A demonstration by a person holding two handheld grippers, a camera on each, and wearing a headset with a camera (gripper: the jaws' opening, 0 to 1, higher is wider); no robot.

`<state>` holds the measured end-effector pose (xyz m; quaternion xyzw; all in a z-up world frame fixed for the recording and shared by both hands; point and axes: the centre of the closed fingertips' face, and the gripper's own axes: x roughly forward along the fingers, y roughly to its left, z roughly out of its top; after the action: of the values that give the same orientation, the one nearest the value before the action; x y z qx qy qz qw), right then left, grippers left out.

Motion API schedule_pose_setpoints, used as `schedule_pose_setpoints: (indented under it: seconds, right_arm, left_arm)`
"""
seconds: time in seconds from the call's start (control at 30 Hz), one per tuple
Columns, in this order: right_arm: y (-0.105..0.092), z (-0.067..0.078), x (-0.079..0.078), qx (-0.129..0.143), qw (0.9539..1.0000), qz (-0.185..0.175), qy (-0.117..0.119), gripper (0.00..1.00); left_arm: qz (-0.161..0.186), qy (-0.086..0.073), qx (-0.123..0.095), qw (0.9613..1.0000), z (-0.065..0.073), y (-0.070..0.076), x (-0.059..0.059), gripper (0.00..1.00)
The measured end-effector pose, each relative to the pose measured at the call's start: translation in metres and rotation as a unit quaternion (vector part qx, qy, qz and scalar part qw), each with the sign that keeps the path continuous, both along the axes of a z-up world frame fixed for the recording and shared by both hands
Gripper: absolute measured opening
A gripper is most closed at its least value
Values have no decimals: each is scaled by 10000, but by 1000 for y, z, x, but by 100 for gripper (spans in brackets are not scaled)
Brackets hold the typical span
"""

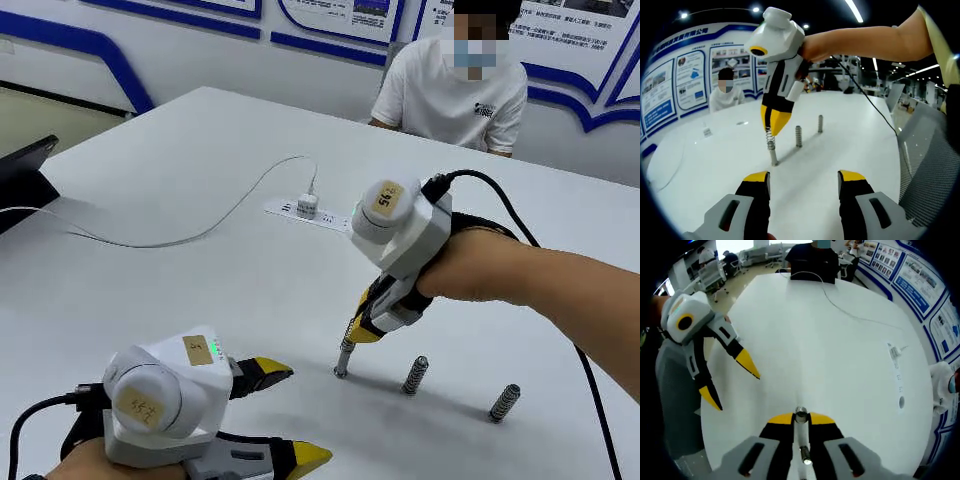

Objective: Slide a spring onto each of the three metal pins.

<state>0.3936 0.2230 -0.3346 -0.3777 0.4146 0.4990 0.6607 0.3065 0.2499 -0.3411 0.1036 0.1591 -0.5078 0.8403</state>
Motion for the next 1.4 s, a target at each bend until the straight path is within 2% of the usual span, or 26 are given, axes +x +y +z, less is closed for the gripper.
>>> schedule_pose_setpoints:
  seconds: [0.43, 1.07, 1.4]
  right_arm:
    - [3, -20, -1, -72, 9999, -79, 114, 12]
    - [5, -40, -2, -128, 9996, -170, 194, 12]
    - [4, -39, -3, 0, 9997, -207, 156, 15]
  left_arm:
    - [33, 30, 10, 10000, -3, 2, 1, 55]
    - [68, 56, 10, 10000, -5, 5, 3, 55]
    - [67, 63, 7, 10000, -4, 3, 3, 55]
